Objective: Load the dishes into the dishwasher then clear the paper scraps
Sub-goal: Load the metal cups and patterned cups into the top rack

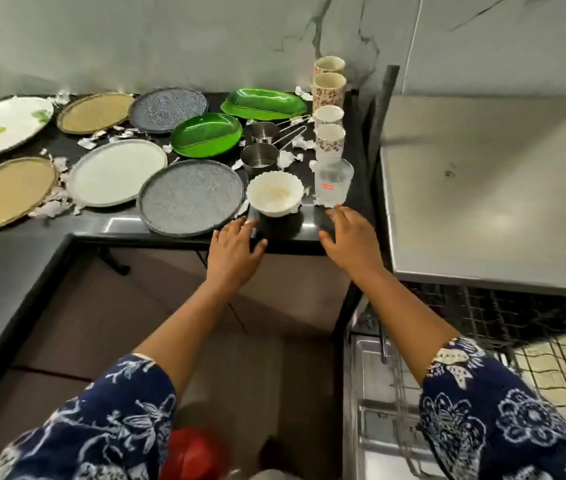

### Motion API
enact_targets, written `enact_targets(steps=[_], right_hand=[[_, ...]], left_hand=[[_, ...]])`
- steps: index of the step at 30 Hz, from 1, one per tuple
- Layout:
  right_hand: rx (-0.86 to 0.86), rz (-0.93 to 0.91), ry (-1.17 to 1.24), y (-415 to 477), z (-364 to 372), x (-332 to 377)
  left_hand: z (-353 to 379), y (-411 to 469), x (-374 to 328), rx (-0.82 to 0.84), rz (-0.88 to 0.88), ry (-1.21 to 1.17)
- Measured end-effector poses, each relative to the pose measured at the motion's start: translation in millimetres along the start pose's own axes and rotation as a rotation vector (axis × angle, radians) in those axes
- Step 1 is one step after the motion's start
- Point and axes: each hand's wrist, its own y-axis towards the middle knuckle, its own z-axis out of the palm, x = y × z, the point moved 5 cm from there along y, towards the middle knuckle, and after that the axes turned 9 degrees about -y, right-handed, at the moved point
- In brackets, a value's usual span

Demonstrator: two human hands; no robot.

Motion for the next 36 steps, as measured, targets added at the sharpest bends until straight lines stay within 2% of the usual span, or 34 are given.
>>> enact_targets(steps=[3, 6, 9, 13, 17, 19, 23, 27, 32, 34, 36], right_hand=[[0.045, 0.017, -0.051, 0, 20, -2], [0.039, -0.013, -0.074, -5, 32, -7], [-0.078, 0.000, -0.040, -1, 24, -11], [-0.288, 0.146, 0.141, 20, 3, -25], [-0.043, 0.235, 0.366, 60, 6, -44], [0.039, 0.219, 0.458, 77, 6, -49], [0.106, 0.142, 0.558, 96, 2, -54], [0.070, 0.088, 0.595, 98, -3, -56], [0.106, 0.006, 0.694, 107, -25, -40], [0.138, -0.050, 0.761, 112, -38, -23], [0.165, -0.072, 0.865, 116, -45, -6]], left_hand=[[16, -2, 8, 0.019, 0.043, 0.028], [22, -5, 13, -0.041, 0.078, 0.024], [18, -1, 13, -0.114, 0.094, 0.038], [5, 9, 8, -0.207, 0.129, 0.089], [-10, 22, 4, -0.331, 0.046, -0.122], [-13, 31, -4, -0.354, 0.074, -0.204], [-15, 56, -24, -0.331, 0.132, -0.251], [-15, 74, -44, -0.283, 0.224, -0.350], [-15, 86, -74, -0.065, 0.334, -0.479], [-17, 86, -81, 0.001, 0.339, -0.535], [-26, 86, -80, -0.005, 0.276, -0.637]])
